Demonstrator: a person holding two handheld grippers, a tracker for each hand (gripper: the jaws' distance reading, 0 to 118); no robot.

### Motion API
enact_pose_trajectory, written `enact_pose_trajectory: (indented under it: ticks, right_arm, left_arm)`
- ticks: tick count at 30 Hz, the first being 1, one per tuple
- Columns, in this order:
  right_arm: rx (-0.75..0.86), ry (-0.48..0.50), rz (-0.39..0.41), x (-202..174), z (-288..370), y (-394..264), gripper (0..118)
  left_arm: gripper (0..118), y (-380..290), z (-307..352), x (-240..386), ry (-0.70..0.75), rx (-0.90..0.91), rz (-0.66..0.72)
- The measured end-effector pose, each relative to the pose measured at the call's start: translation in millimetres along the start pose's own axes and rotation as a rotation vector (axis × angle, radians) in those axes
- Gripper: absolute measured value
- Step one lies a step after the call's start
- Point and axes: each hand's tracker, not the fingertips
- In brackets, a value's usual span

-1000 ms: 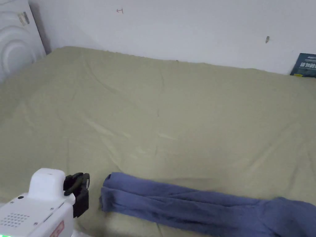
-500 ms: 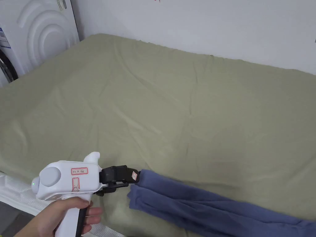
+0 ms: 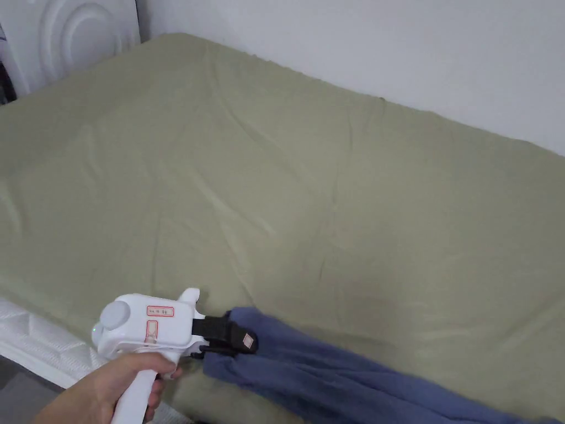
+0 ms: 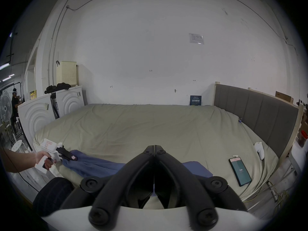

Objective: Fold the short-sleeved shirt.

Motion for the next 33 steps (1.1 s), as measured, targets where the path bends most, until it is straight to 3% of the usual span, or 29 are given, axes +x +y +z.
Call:
enact_pose_trajectory:
  ticks: [1, 2, 7, 10, 13, 16, 20, 24, 30, 33]
  right_arm:
    - [0.001, 0.002, -0.003, -0.3, -0.2, 0.0, 0]
    - [0.001, 0.005, -0.003, -0.4, -0.2, -0.1, 0]
    - [0.015, 0.01, 0.013, -2.1, 3.6, 1.0, 0]
    - [0.023, 0.01, 0.003, -0.1, 6.9, 0.2, 0]
    - [0.035, 0.008, -0.012, 2.3, 11.4, -0.9, 1]
    - [0.045, 0.01, -0.017, 5.4, 15.1, -2.8, 1]
    - [0.052, 0.014, -0.023, 7.3, 18.4, -4.2, 1]
    - [0.067, 0.027, -0.033, 8.2, 19.7, -7.2, 1]
    - [0.085, 0.057, -0.053, 7.8, 22.3, -9.1, 0]
    - [0.087, 0.068, -0.065, 10.3, 26.1, -14.7, 1]
  left_arm:
    - [5, 1.6, 3.6, 6.8, -0.135, 0.038, 0.006]
    - [5, 3.0, 4.9, 15.0, -0.1, 0.027, 0.005]
    - [5, -14.7, 4.2, 89.0, 0.348, 0.089, -0.261]
    - [5, -26.2, 4.2, 124.2, 0.525, 0.129, -0.45]
    - [5, -19.3, 20.2, 128.9, 0.498, 0.194, -0.412]
    - [5, -15.7, 40.1, 143.7, 0.706, 0.275, -0.523]
    - [5, -5.1, 64.4, 135.8, 0.826, 0.302, -0.479]
    - [5, -16.4, 66.6, 143.6, 0.779, 0.3, -0.463]
    - [5, -80.2, 14.0, 208.5, 0.423, 0.259, -0.465]
    - [5, -96.8, -39.8, 217.9, 0.303, 0.214, -0.383]
